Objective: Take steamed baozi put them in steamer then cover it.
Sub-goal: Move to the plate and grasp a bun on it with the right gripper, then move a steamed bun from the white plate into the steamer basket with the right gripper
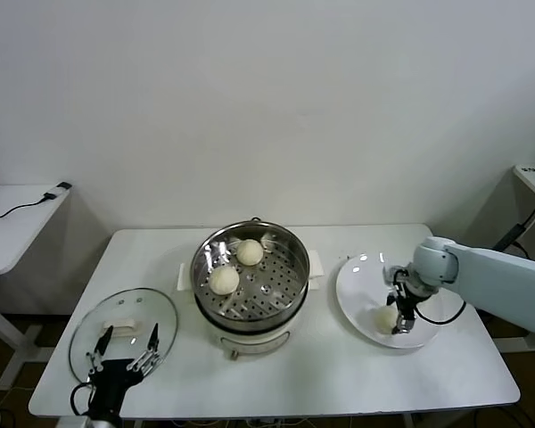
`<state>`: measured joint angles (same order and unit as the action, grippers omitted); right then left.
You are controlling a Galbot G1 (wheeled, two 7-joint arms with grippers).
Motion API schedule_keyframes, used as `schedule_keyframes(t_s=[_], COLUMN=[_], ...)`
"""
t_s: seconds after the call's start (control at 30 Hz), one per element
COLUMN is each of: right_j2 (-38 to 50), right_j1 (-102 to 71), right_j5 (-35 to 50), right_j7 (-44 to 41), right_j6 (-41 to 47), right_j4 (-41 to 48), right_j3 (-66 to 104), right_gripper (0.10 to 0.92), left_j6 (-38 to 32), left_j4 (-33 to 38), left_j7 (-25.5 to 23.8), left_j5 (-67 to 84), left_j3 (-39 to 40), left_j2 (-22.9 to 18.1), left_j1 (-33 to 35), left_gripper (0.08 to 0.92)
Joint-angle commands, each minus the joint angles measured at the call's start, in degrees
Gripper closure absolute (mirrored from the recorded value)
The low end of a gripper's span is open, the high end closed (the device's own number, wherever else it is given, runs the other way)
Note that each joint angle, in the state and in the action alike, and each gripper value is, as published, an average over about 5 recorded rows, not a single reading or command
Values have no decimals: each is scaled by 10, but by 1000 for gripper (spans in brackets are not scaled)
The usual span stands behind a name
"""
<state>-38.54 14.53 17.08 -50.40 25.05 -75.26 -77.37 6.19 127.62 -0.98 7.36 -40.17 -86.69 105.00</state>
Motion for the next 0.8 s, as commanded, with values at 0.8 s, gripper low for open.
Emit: schedule_keyframes(t_s=[0.8], right_j2=[-317], right_j1=[478], right_j5=[30], right_j7=[-107], right_j6=[-409], right_j4=[-193], right_j3=[-86], right_gripper=[367], left_j6=[3], left_j4=[0], left_j7=[0], left_j5=[-14], left_j3=[5], left_j2=[-1], left_j1=[-3], left_gripper=[177])
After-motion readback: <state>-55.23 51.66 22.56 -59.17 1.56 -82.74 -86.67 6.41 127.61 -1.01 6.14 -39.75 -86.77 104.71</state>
